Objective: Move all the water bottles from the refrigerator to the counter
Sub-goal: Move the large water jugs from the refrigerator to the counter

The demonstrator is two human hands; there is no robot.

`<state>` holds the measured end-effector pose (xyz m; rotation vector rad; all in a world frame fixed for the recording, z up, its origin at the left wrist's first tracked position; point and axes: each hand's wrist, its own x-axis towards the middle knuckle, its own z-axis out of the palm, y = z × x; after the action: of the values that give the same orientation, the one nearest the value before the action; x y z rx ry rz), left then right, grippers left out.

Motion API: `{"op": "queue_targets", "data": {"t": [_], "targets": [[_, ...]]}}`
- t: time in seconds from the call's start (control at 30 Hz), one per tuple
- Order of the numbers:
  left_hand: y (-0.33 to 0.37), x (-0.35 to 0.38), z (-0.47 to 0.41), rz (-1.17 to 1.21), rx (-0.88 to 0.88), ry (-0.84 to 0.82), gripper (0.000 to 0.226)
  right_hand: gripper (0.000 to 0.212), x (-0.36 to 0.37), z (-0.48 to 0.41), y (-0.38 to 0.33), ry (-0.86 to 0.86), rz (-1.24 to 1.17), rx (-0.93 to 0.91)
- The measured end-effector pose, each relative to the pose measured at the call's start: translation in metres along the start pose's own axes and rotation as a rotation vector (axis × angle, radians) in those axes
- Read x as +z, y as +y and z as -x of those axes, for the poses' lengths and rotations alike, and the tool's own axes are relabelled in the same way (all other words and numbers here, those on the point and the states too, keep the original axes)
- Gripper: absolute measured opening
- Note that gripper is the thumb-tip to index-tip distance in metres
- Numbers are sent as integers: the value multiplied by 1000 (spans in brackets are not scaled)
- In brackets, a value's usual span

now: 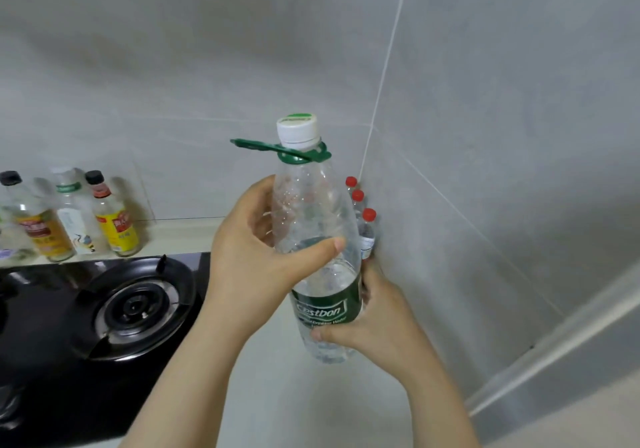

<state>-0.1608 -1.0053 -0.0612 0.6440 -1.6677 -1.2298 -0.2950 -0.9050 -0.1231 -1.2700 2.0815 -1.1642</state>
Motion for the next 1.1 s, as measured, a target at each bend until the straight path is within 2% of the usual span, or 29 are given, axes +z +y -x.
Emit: {"op": "queue_targets", "data": {"t": [0.2, 0.43, 0.8, 0.97, 1.1], "targets": [[-15, 44, -37, -24, -17, 10, 67, 77, -31, -50, 33, -10, 9, 7], [-43, 86, -67, -47, -51, 16, 69, 86, -52, -98, 79, -34, 34, 11], [-95, 103, -96, -123, -164, -79, 63, 88, -32, -133, 131, -46, 14, 111], [-114, 109, -107, -150, -199, -137, 57, 76, -27, -142, 147, -25, 13, 143], [-133, 113, -116, -178, -226, -158, 58, 76, -22, -150, 163, -7, -1, 167]]}}
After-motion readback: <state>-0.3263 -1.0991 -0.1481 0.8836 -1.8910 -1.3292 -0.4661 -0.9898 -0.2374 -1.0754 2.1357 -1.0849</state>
